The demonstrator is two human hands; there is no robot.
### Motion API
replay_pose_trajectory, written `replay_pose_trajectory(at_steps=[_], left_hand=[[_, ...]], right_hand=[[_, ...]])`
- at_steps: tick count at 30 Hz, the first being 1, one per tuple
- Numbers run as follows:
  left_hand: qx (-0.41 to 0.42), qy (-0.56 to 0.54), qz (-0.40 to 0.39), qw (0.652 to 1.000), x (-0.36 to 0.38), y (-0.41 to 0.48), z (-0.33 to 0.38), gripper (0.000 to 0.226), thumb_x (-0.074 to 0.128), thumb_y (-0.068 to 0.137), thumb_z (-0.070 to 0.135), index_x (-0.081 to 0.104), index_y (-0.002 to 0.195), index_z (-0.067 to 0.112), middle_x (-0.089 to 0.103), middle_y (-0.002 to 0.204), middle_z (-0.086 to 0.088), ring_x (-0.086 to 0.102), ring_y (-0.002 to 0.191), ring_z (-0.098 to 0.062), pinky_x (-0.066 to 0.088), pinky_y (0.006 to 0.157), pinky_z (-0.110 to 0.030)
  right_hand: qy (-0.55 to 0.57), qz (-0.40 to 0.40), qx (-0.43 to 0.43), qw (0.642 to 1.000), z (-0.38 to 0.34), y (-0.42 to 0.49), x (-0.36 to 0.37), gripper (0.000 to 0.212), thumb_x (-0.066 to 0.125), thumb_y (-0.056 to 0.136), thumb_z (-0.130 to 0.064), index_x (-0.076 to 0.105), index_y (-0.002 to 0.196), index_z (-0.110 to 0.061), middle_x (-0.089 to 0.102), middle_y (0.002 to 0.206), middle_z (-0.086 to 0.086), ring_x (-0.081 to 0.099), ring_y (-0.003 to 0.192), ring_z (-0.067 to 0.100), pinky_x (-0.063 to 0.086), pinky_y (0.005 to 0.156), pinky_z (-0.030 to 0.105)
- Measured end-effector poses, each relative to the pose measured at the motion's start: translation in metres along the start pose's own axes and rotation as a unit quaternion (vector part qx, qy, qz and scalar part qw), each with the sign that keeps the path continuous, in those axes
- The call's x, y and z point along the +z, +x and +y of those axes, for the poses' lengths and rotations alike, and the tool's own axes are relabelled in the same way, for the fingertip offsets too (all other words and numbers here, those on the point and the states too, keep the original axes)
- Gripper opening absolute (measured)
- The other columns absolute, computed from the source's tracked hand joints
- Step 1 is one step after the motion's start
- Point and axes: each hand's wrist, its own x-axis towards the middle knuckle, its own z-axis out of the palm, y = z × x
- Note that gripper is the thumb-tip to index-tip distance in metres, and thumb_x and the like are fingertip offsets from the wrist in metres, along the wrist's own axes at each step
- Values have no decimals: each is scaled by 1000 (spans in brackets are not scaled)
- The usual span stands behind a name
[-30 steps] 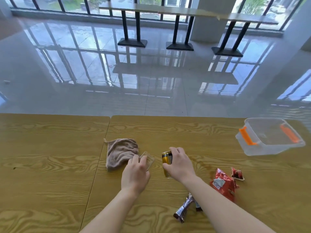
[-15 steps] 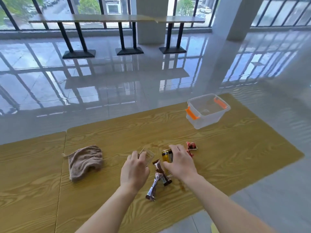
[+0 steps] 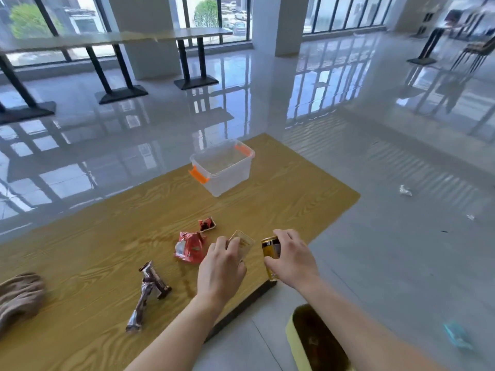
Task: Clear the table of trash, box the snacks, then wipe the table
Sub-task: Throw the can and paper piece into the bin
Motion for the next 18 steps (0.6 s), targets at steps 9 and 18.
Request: replay_pose_trajectory(at_steps=[9,18], left_hand=[[70,-29,-78,994,89,6,114,44,65,86,31,52,127,23,54,109,-3,54,95,-21,45,68,-26],[109,-46,-238,964,225,-4,128,48,60,92,35,44,136,31,52,119,5,51,101,-12,53,82,-27]], right_hand=[[-11,-5,119,993,146,-27,-38,66,71,75,-43,46,133,-21,47,123,3,50,89,21,39,74,29],[40,-76,285,955,252,-64,37,68,73,78,-38,45,138,-24,42,130,4,57,111,27,44,93,32]])
